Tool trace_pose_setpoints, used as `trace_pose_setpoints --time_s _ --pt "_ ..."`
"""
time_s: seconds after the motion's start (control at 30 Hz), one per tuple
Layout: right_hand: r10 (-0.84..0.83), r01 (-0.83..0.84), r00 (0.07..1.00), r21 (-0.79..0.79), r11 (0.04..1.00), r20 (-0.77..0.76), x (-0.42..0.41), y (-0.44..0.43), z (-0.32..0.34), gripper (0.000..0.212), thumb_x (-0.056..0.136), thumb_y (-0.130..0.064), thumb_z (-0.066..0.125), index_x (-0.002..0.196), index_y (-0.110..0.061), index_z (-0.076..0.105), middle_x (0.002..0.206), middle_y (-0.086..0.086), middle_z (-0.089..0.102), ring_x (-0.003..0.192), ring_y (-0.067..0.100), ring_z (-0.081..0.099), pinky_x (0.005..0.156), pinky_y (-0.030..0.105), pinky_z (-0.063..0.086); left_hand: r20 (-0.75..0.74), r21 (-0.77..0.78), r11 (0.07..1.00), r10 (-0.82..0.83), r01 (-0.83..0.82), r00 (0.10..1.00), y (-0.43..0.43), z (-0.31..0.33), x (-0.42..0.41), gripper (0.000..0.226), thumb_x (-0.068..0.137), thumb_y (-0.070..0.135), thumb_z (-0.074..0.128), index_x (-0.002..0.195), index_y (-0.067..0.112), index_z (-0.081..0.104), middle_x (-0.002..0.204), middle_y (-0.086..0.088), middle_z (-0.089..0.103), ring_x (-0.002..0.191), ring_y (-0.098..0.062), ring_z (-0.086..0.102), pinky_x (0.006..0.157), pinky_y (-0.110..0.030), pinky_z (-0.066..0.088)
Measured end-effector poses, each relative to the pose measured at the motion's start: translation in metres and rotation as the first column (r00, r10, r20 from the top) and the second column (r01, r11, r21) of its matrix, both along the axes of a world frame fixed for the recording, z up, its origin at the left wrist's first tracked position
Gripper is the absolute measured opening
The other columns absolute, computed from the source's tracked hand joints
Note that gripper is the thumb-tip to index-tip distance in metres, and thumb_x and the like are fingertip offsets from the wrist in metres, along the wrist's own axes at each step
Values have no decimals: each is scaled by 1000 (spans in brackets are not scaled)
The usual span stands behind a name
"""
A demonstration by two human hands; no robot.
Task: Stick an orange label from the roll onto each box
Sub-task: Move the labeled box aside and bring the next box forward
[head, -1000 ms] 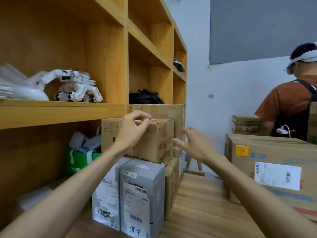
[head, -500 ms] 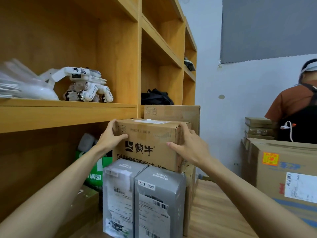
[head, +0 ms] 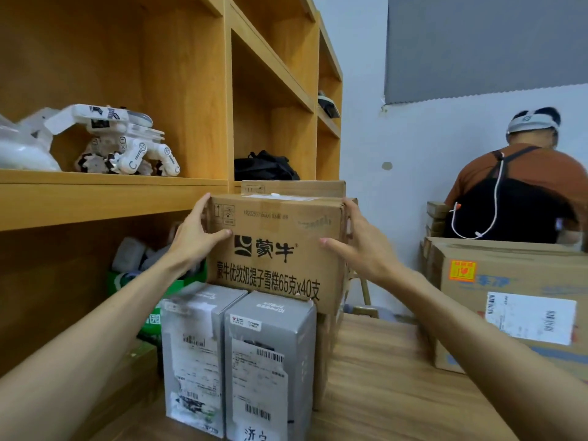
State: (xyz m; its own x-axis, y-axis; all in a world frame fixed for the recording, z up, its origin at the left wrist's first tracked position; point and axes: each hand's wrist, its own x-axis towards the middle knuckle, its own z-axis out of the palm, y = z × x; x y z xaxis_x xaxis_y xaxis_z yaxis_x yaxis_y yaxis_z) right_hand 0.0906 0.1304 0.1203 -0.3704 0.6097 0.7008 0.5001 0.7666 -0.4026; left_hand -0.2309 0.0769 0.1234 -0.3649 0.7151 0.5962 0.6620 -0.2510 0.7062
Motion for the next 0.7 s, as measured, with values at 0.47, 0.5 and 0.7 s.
trace_pose_setpoints --time_s 0.47,0.5,0.7 --pt "-63 47 985 -101 994 -163 221 -57 8 83 85 -38 74 151 -34 24 149 1 45 101 9 68 93 36 55 -259 70 983 -149 172 954 -8 28 185 92 87 23 78 158 33 21 136 -4 54 119 -19 54 96 -38 48" --pt "-63 42 980 -116 992 -187 233 -63 4 83 86 -34 74 152 -34 23 150 1 43 98 8 69 89 30 57 -264 78 979 -160 186 951 -9 24 197 89 86 23 78 156 33 24 135 -3 55 119 -19 54 97 -39 48" --pt "-89 48 976 -198 979 -201 285 -88 -36 88 82 -36 75 153 -33 23 147 -1 44 115 -10 54 98 42 53 -245 74 970 -208 232 947 -21 -18 252 80 82 19 81 146 30 34 130 -3 59 118 -21 55 103 -50 47"
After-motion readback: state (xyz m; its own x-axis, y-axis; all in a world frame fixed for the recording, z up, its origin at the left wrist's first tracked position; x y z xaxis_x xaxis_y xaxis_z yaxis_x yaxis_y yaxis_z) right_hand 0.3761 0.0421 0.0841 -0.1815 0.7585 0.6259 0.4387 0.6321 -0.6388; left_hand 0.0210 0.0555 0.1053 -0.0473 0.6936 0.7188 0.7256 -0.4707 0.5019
